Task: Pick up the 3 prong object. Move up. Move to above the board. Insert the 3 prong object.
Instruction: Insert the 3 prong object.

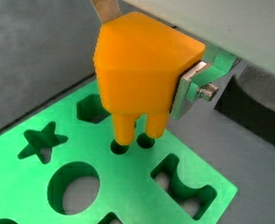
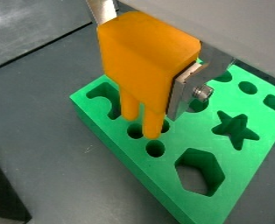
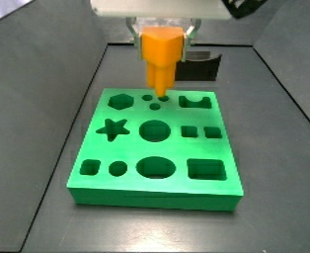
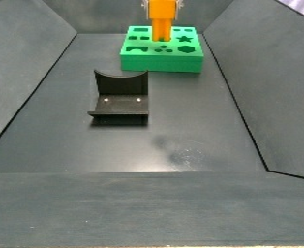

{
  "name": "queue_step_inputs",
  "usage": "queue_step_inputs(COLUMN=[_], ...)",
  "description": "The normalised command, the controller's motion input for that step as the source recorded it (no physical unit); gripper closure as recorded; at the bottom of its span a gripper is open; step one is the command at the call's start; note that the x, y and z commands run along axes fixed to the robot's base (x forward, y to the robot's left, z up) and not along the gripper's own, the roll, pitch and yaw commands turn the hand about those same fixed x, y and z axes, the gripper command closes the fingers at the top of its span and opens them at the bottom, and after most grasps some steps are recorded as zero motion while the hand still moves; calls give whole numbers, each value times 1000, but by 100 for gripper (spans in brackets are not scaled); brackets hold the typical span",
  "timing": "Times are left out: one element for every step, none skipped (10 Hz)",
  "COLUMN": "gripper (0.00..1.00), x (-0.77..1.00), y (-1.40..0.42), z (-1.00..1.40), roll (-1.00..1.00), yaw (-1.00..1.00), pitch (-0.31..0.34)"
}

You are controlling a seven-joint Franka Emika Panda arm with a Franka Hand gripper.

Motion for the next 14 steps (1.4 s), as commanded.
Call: queue_step_inputs(gripper=[100,100,100,100,100,100,100,100,100,100,100,100,100,100], x=[0,-11,-49,-40,-54,-40,-37,-51,-83,-66,-66,-91,-91,-57], y=[0,0,0,0,0,0,0,-3,-9,0,0,0,0,-23], z=[-337,-326,-291,-271,-251,-240,-231,-231,-243,-243,-240,-223,-180,-166], roll=[146,160,160,151,140,120,111,101,83,61,81,94,69,51], yaw=[17,23,17,26,23,0,0,0,0,37,94,97,57,40], pitch=[-129,-114,-104,-90,-89,-90,-91,-90,-80,-90,-83,-77,-76,-76])
